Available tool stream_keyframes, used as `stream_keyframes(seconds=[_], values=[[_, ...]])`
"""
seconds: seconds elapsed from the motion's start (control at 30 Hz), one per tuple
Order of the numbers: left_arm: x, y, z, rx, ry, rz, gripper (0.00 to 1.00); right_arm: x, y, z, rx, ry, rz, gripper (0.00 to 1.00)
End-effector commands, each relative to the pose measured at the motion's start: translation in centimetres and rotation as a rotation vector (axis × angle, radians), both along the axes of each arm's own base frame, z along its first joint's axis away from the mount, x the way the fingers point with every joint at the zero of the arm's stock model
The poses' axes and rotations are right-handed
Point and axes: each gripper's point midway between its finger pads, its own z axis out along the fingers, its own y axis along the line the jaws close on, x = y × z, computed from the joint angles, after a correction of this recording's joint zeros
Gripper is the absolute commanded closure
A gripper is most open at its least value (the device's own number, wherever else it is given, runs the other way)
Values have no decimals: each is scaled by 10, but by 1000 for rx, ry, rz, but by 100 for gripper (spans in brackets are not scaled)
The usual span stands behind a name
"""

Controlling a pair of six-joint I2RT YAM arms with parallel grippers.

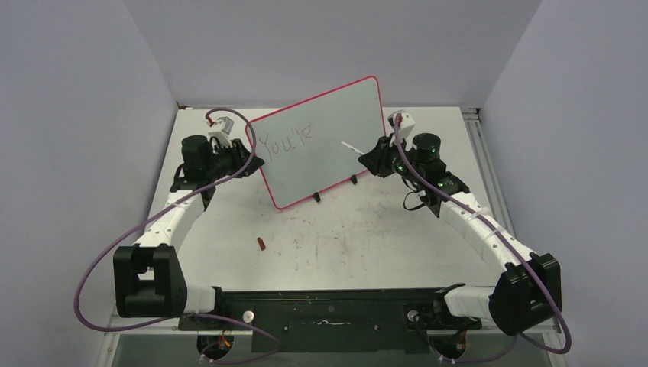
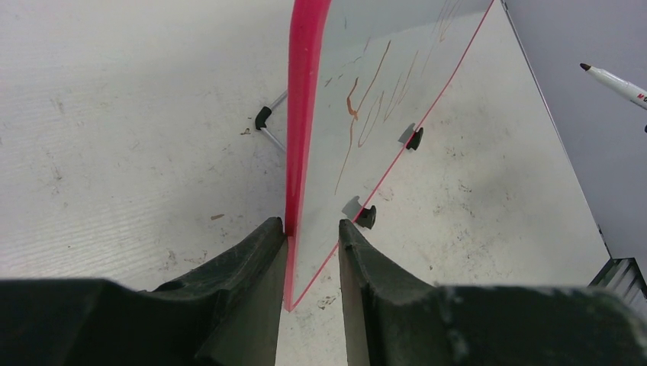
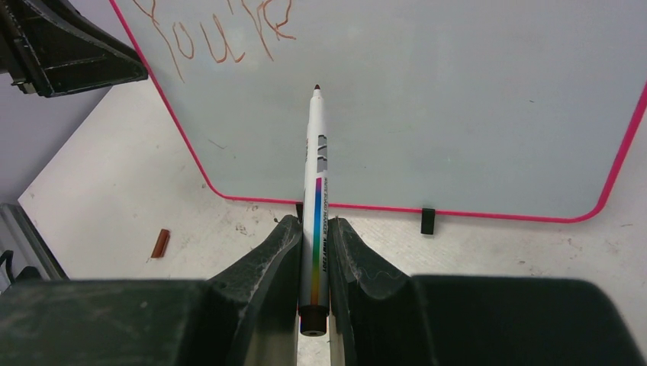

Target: Write a sentence on the whiteboard

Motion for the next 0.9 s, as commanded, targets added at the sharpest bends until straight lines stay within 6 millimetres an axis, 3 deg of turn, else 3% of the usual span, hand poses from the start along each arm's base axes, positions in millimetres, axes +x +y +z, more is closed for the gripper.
stream_keyframes(seconds=[0.0,0.23,0.87], values=[[1,-18,8,-18,-34,-66,72,6,10,17,16,-71,4,95],[0,-18,7,-18,-34,-63,79,14,12,15,7,-76,-24,95],[0,-19,9,-19,-34,-68,86,46,29,23,44,-136,-4,95]])
